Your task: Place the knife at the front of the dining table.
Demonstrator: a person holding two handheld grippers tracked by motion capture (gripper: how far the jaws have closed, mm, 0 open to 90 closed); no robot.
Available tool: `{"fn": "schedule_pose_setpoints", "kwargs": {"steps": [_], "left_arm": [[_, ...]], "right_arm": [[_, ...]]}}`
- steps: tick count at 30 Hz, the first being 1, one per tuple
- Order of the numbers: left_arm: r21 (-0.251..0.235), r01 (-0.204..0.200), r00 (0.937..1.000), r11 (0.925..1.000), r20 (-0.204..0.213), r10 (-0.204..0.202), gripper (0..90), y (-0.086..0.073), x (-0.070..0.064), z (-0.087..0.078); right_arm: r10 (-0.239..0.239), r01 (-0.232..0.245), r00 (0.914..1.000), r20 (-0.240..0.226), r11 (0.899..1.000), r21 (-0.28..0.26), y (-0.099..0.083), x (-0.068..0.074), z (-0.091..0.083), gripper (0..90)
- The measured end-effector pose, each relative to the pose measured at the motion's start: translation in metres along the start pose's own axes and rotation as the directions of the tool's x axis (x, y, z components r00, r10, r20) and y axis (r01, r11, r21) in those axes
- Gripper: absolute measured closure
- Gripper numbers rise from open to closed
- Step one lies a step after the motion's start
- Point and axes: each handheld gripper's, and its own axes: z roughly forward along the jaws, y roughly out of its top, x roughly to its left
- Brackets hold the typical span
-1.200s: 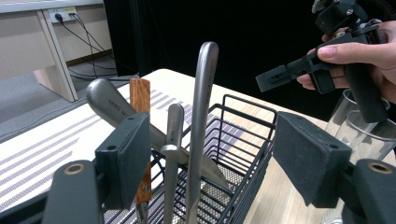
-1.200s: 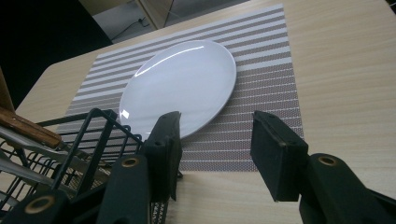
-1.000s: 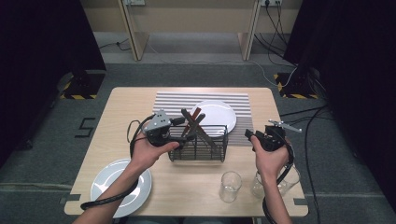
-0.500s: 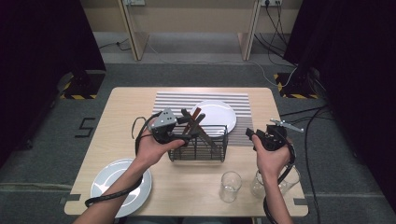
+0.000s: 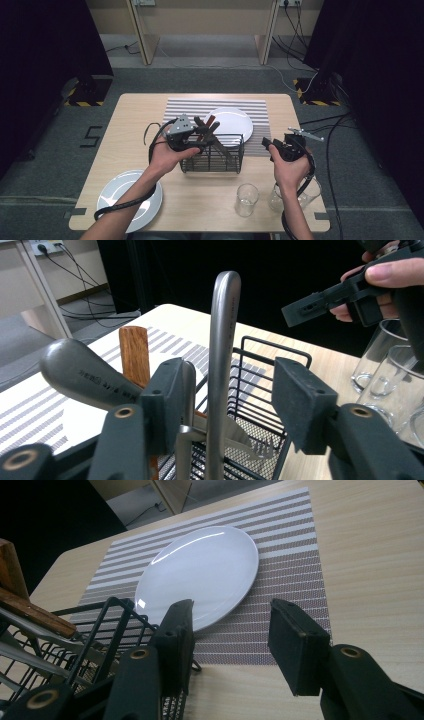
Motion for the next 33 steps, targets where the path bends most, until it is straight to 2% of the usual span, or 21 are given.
{"fn": "schedule_pose_setpoints", "kwargs": {"steps": [6,12,17,20,23,33], "left_arm": [[0.009,-0.009,0.9999,0.9999,-0.006,0.009,55.4,-0.0009,0.0049,0.0013],[0.007,-0.024,0.9997,0.9997,-0.009,0.024,58.8,0.0011,0.0063,0.0019],[0.000,-0.028,0.9996,0.9996,-0.010,0.028,58.2,0.0009,0.0057,0.0019],[-0.025,-0.035,0.9993,0.9991,-0.013,0.034,58.1,0.0030,0.0047,0.0005],[-0.021,-0.039,0.9992,0.9990,-0.005,0.039,57.7,0.0044,0.0042,0.0016],[-0.021,-0.034,0.9993,0.9992,-0.013,0.034,59.3,0.0049,0.0083,0.0041]], "right_arm": [[0.003,-0.003,1.0000,-0.003,1.000,0.001,-0.0001,0.0018,0.0002,52.6],[0.004,-0.004,1.0000,-0.006,1.000,0.003,-0.0004,0.0008,0.0012,52.7],[0.005,-0.004,1.0000,-0.006,1.000,0.005,-0.0011,0.0013,0.0018,52.7],[0.002,-0.002,1.0000,-0.009,1.000,0.009,-0.0017,0.0019,0.0027,52.7],[0.002,-0.002,0.9999,-0.011,1.000,0.010,-0.0018,0.0024,0.0033,52.7],[0.004,-0.004,1.0000,-0.007,1.000,0.013,-0.0024,0.0021,0.0039,52.7]]}}
